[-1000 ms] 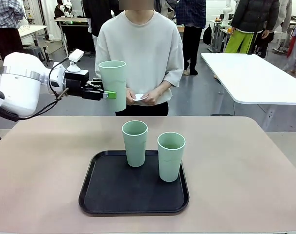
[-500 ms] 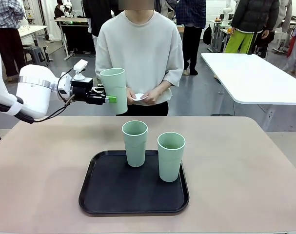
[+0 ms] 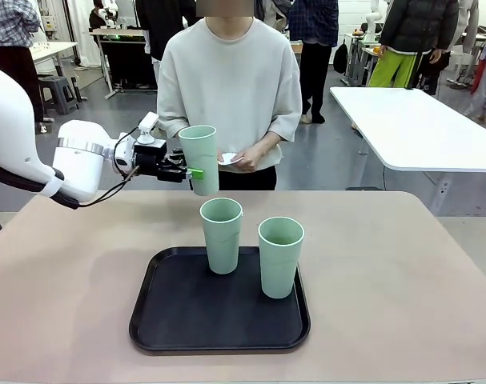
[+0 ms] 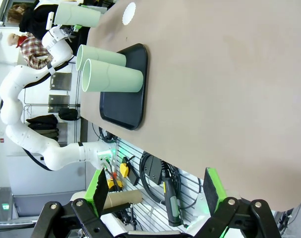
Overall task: Place coasters on the table and set cups on them.
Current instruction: Pick up one Reusable plastic cup and place it on a coaster set by the human.
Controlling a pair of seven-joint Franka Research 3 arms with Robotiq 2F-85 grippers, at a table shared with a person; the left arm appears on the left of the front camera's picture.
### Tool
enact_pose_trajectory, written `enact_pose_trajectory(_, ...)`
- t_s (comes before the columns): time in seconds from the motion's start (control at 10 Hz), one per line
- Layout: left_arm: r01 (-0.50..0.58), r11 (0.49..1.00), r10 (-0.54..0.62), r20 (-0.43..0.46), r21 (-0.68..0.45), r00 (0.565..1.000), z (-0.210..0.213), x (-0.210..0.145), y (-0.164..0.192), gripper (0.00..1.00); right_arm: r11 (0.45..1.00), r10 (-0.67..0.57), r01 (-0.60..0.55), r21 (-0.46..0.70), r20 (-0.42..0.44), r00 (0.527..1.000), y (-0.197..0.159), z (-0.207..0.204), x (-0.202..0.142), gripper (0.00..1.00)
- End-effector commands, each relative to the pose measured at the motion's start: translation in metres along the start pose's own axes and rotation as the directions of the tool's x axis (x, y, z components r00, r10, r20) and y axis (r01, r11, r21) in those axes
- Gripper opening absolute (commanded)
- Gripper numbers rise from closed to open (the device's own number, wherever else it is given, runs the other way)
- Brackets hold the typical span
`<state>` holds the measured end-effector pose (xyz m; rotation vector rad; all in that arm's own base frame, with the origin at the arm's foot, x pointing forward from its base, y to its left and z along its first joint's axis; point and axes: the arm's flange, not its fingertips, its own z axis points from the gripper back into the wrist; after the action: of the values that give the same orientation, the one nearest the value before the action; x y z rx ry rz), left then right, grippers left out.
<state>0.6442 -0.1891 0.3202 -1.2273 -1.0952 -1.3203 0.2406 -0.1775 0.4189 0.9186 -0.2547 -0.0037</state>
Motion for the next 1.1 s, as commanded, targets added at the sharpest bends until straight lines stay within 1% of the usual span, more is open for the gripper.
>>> enact_pose_trajectory(0.0, 0.025, 1.000, -0.025, -0.028, -0.004, 0.999, -0.007, -0.002, 0.015, 0.84, 1.000, 0.004, -0.004, 0.019, 0.010, 1.000, -0.002, 0.000, 0.001, 1.00)
enact_pose_trajectory(0.1, 0.048, 0.999, -0.047, -0.058, 0.010, 0.997, -0.001, 0.003, 0.002, 0.84, 1.000, 0.004, -0.004, 0.019, 0.010, 1.000, -0.002, 0.000, 0.001, 1.00)
enact_pose_trajectory(0.2, 0.002, 1.000, -0.002, -0.004, 0.001, 1.000, -0.004, -0.004, 0.004, 0.84, 1.000, 0.004, -0.004, 0.019, 0.010, 1.000, -0.002, 0.000, 0.001, 1.00)
enact_pose_trajectory(0.8, 0.002, 1.000, -0.002, -0.004, 0.001, 1.000, -0.004, -0.004, 0.004, 0.84, 1.000, 0.004, -0.004, 0.019, 0.010, 1.000, -0.002, 0.000, 0.001, 1.00)
enact_pose_trajectory(0.9, 0.006, 1.000, -0.006, -0.017, 0.004, 1.000, -0.004, -0.006, 0.005, 0.84, 1.000, 0.004, -0.004, 0.019, 0.010, 1.000, -0.002, 0.000, 0.001, 1.00)
enact_pose_trajectory(1.0, 0.011, 1.000, -0.011, -0.014, 0.006, 1.000, -0.007, -0.006, 0.010, 0.84, 1.000, 0.004, -0.004, 0.019, 0.010, 1.000, -0.002, 0.000, 0.001, 1.00)
